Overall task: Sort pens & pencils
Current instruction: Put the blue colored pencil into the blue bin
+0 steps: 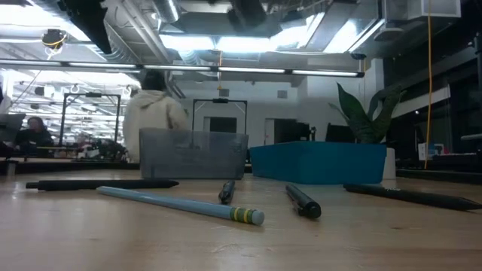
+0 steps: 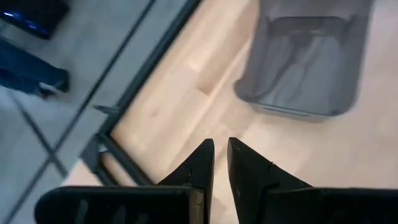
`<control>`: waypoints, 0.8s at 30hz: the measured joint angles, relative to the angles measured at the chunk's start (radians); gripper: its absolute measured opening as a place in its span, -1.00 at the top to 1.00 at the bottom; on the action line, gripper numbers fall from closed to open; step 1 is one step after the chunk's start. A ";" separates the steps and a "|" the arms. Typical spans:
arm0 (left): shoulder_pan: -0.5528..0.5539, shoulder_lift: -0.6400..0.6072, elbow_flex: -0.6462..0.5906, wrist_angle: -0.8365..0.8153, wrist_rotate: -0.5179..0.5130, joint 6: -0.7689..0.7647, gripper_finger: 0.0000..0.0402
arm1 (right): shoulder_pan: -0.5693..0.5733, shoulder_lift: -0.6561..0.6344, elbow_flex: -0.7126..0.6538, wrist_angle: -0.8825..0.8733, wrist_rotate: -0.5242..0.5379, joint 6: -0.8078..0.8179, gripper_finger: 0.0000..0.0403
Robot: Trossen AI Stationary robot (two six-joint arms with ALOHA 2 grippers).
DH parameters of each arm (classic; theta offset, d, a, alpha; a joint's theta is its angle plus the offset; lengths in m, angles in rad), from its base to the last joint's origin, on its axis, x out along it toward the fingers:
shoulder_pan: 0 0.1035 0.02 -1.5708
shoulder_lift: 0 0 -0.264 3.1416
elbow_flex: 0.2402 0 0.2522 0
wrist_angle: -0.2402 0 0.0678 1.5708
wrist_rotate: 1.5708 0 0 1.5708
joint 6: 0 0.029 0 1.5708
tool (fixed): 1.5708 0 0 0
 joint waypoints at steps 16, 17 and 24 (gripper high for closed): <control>-0.202 0.015 -0.076 0.286 0.132 -0.160 0.79 | -0.008 -0.002 0.422 -0.417 0.606 -0.733 0.61; -0.219 0.019 -0.087 0.302 0.131 -0.189 0.79 | -0.011 -0.002 0.435 -0.423 0.607 -0.765 0.61; -0.336 0.077 -0.177 0.515 0.132 -0.337 0.79 | -0.026 -0.002 0.470 -0.430 0.601 -0.906 0.61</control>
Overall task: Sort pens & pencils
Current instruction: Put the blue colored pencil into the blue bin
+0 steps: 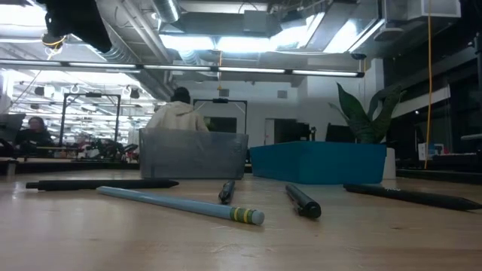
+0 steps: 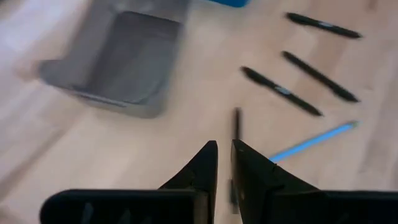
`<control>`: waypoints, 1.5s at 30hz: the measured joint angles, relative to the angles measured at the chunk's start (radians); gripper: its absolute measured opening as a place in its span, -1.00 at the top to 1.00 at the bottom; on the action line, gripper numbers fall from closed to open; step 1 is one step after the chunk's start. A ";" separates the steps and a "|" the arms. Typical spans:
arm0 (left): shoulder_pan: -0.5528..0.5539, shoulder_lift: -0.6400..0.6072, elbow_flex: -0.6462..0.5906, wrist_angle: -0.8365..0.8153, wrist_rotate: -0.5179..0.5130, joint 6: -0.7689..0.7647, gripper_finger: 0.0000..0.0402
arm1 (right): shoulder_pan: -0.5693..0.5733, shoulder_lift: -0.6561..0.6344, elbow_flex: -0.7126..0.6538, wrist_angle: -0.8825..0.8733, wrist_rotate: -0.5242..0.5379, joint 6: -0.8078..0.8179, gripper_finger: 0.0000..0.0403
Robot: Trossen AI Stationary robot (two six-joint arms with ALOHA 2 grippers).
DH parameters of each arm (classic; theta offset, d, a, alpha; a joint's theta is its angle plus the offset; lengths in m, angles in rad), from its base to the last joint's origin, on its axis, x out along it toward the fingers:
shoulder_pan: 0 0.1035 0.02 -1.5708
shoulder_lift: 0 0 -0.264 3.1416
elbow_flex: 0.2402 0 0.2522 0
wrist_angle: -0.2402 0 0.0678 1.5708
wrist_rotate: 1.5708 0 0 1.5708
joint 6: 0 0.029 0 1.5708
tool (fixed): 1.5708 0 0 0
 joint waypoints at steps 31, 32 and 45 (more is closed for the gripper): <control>-0.101 0.072 0.088 0.640 0.111 0.083 0.79 | 0.003 -0.222 0.000 -0.283 0.149 -0.032 0.61; -0.106 0.087 0.126 0.632 0.108 0.090 0.79 | 0.008 -0.223 0.000 -0.299 0.127 -0.019 0.61; -0.161 0.662 1.183 -0.537 0.033 -0.132 0.79 | 0.068 -0.223 0.000 -0.471 0.006 0.007 0.61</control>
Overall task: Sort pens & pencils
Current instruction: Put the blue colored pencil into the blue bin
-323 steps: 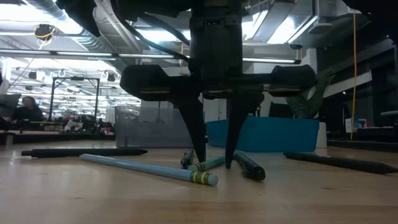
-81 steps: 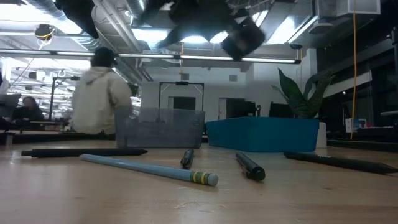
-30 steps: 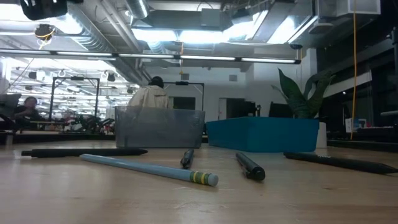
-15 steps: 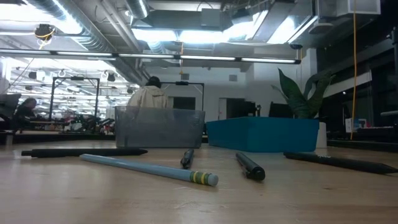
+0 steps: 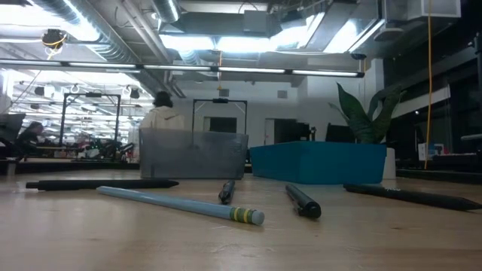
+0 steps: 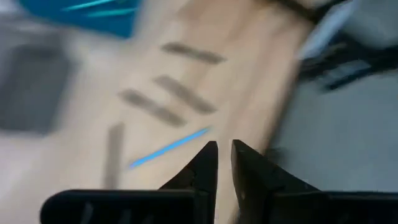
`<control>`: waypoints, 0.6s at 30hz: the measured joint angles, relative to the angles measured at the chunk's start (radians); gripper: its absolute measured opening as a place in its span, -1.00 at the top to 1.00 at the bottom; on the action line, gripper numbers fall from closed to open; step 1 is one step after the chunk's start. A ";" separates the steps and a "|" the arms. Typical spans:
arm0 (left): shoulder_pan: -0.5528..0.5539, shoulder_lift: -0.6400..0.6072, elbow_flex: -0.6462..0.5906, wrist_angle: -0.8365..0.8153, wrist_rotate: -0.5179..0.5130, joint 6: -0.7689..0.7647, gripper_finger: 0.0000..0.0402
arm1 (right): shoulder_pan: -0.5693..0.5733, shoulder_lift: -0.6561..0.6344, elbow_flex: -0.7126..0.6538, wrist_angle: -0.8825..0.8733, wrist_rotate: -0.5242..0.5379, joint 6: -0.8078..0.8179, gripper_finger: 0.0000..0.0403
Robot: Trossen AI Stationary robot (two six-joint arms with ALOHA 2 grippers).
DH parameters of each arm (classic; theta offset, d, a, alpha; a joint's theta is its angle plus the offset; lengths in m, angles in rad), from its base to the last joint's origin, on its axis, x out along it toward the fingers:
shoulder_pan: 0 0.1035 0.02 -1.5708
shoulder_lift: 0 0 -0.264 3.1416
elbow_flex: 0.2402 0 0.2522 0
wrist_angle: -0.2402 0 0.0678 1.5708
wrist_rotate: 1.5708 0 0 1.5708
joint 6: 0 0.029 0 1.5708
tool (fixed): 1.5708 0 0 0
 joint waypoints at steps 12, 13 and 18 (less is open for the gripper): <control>0.148 0.264 0.075 -0.080 0.265 0.212 0.79 | 0.005 -0.063 0.000 -0.022 0.026 -0.023 0.61; 0.151 0.258 0.076 -0.097 0.248 0.212 0.79 | 0.004 -0.071 0.000 -0.025 0.027 -0.023 0.61; 0.165 0.264 0.075 -0.091 0.190 0.286 0.79 | 0.009 -0.113 0.000 -0.047 0.027 0.001 0.61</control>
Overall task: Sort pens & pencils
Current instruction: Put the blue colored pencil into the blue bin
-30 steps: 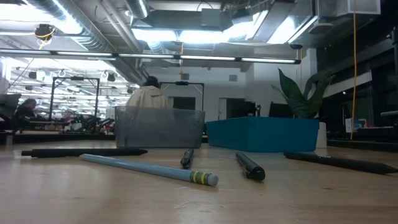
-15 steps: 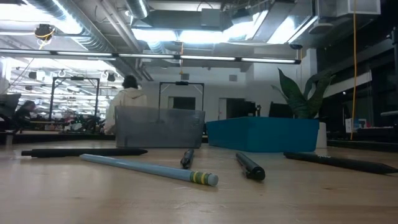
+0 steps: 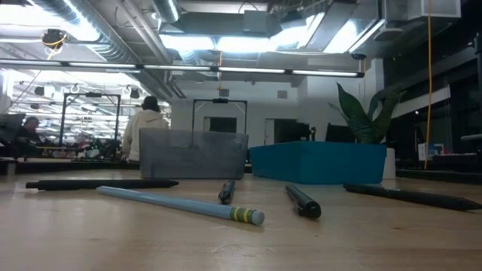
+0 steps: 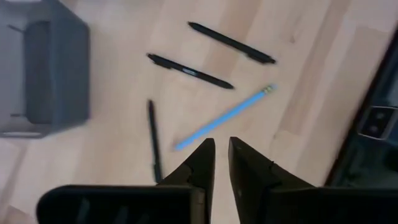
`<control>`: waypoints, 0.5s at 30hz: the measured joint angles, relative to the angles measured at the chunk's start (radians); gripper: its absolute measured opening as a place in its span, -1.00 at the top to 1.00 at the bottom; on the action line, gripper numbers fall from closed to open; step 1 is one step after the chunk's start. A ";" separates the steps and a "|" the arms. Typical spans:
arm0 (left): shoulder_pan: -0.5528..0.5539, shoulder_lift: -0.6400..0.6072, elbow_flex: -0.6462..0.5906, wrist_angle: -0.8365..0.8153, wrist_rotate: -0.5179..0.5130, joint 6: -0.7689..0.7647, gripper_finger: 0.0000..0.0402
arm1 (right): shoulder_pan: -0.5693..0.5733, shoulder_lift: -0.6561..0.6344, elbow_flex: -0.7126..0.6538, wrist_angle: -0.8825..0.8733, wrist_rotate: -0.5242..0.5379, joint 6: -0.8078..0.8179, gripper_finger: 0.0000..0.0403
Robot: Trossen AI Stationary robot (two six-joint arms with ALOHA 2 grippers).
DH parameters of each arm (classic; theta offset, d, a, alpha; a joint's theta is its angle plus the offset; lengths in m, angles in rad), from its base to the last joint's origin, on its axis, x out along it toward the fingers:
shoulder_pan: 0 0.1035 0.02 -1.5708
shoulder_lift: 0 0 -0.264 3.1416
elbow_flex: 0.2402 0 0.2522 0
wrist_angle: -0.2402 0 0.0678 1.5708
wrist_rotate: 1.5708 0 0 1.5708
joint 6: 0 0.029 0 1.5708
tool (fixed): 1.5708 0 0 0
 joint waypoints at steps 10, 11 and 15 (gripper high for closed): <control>0.032 0.005 0.000 0.001 -0.026 0.053 0.79 | 0.018 -0.042 0.000 -0.012 -0.020 0.029 0.61; 0.036 0.005 0.000 0.001 -0.026 0.052 0.79 | 0.022 -0.042 0.000 -0.012 -0.026 0.029 0.61; 0.041 0.005 0.000 0.002 -0.028 0.015 0.79 | 0.035 -0.041 0.000 -0.015 -0.029 0.030 0.61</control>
